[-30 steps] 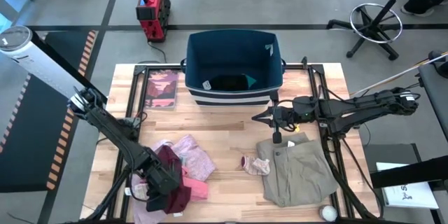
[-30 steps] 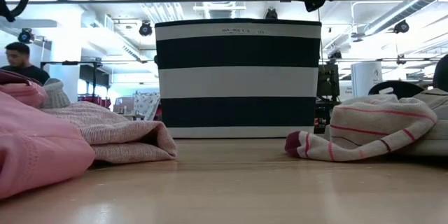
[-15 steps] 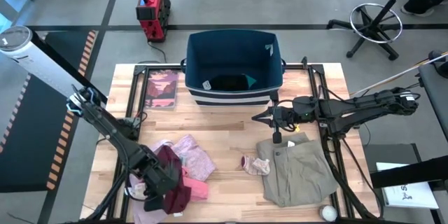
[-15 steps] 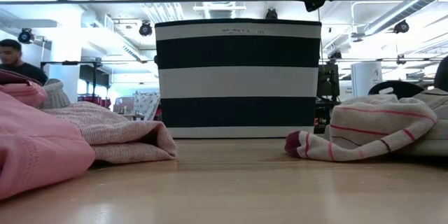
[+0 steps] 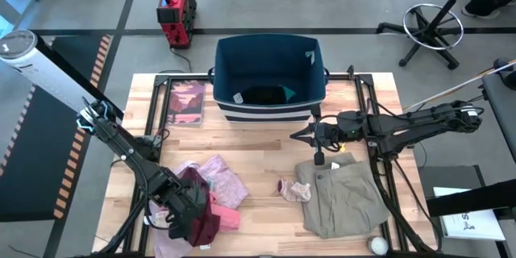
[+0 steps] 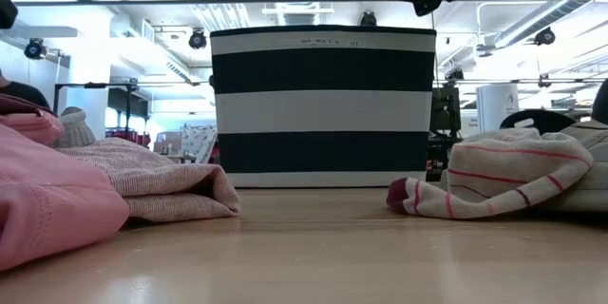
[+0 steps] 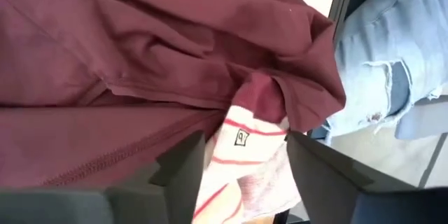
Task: Sort clothes
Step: Put the light brown sock into the blue laundry bin
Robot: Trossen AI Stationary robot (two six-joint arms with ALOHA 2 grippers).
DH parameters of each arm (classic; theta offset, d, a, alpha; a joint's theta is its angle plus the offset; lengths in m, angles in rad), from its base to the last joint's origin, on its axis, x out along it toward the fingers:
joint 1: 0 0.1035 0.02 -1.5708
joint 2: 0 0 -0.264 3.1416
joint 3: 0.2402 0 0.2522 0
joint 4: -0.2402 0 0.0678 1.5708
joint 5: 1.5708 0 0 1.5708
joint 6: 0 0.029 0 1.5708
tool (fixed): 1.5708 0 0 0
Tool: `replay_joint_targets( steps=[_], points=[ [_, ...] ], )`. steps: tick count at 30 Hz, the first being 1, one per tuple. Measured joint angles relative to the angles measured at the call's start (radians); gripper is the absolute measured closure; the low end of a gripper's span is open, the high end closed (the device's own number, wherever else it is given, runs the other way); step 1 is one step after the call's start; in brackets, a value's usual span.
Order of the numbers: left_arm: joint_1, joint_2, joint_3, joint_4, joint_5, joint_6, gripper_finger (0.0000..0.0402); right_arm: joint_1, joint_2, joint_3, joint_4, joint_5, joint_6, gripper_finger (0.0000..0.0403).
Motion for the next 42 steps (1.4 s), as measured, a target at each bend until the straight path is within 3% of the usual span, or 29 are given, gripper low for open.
replay_joint_targets(
  steps=[6,13,20,26,31,35,42],
  points=[
    [-0.001,0.0,-0.005,0.003,0.0,0.004,0.0181,0.0,0.0,-0.004,-0.001,0.0,0.0,0.0403],
    [-0.002,0.0,-0.054,0.062,0.018,0.003,0.0206,0.0,0.0,-0.007,-0.001,0.0,0.0,0.0403],
    [-0.002,0.0,-0.076,0.102,0.02,0.003,0.0272,0.0,0.0,-0.006,0.0,0.0,0.0,0.0403],
    [-0.002,0.0,-0.076,0.103,0.02,0.004,0.038,0.0,0.0,-0.007,-0.001,0.0,0.0,0.0403],
    [0.001,0.0,-0.059,0.128,0.016,0.023,0.0395,0.0,0.0,-0.007,0.0,0.0,0.0,0.0403],
    [0.031,-0.004,-0.001,0.126,-0.067,0.054,0.0399,0.0,0.0,-0.007,0.0,0.0,-0.002,0.0403],
    [0.1,-0.01,0.122,0.128,-0.349,0.274,0.0401,0.0,0.0,-0.007,0.001,0.0,-0.007,0.0403]
  ],
)
